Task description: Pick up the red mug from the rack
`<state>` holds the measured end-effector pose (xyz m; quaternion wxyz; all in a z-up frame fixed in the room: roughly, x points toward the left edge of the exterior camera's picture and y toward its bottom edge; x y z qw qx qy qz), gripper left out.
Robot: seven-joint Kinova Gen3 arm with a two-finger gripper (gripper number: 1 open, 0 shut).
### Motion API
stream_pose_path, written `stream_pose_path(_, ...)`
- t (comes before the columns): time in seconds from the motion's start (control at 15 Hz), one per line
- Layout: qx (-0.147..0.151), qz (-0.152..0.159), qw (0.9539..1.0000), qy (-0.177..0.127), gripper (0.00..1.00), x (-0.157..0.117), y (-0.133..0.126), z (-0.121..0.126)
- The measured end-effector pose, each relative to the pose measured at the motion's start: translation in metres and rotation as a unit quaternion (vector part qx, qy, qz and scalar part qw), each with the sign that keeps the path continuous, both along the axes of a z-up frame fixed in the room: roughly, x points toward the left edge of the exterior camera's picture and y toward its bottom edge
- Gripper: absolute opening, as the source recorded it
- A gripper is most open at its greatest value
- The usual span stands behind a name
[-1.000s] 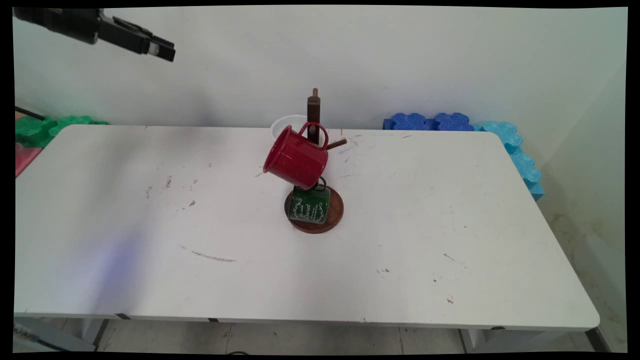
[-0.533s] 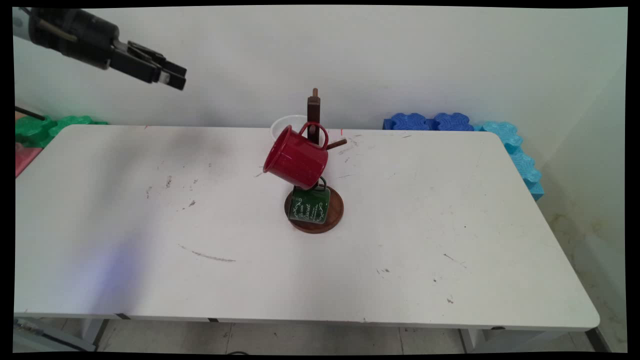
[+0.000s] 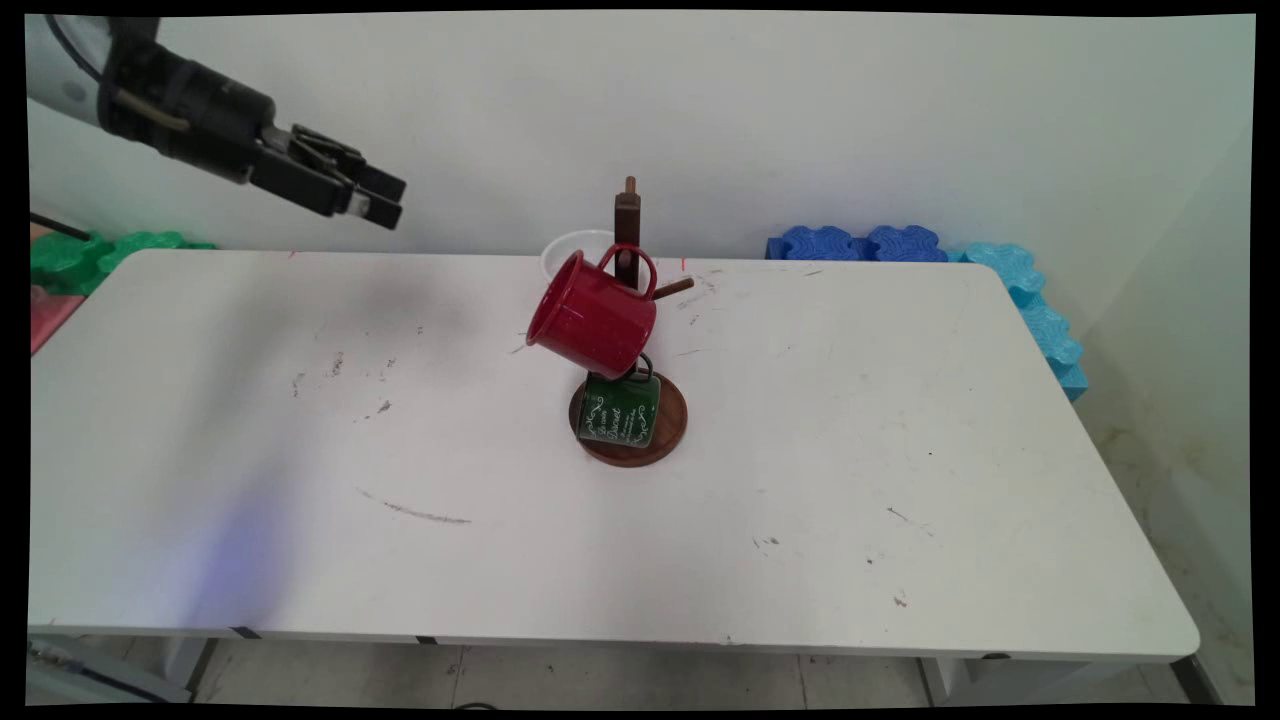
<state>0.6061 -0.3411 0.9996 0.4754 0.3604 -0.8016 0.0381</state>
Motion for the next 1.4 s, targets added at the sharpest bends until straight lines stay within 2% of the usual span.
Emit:
stream_pose_path(1.07, 0.001, -0.058, 0.9983, -0.001, 1.0, -0.083, -0.002, -0.033)
stream_pose_path(1.4, -0.001, -0.07, 0.9975, -0.004, 1.0, -0.102, -0.004, -0.04)
